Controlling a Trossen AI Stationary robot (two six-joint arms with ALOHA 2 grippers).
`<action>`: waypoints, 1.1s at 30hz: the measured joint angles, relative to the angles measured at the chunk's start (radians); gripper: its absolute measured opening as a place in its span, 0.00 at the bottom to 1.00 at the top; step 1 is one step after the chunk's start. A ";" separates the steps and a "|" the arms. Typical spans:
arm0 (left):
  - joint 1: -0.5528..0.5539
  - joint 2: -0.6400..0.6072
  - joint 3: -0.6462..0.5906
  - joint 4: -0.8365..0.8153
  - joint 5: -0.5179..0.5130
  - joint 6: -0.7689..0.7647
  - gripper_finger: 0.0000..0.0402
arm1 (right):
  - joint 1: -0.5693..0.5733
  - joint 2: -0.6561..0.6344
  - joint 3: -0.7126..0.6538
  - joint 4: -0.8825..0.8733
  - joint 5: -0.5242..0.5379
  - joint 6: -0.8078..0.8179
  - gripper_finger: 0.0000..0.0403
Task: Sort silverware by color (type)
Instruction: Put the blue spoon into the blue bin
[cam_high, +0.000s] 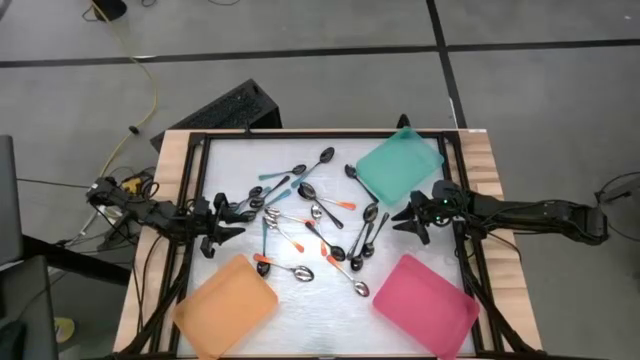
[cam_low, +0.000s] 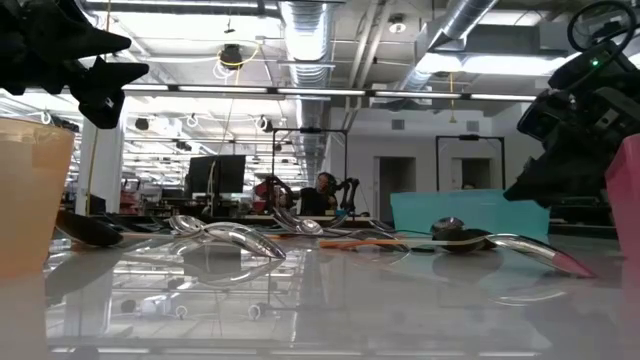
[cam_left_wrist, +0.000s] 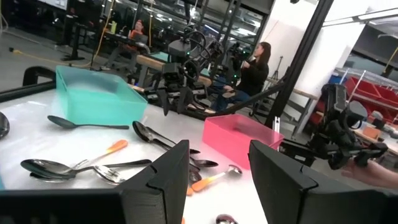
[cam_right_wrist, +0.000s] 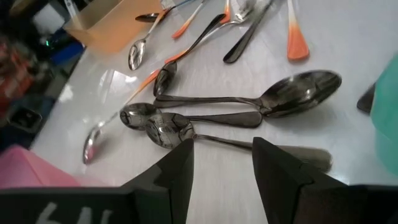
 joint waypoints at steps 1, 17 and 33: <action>0.000 0.000 0.000 0.000 0.000 0.000 0.38 | 0.000 0.000 0.000 0.000 0.000 -0.041 0.42; 0.000 0.000 0.000 0.043 -0.060 -0.038 0.38 | 0.000 0.001 -0.002 0.101 0.081 -0.053 0.42; 0.000 0.001 0.034 0.178 -0.264 -0.030 0.38 | 0.002 0.000 -0.001 0.767 0.246 0.437 0.42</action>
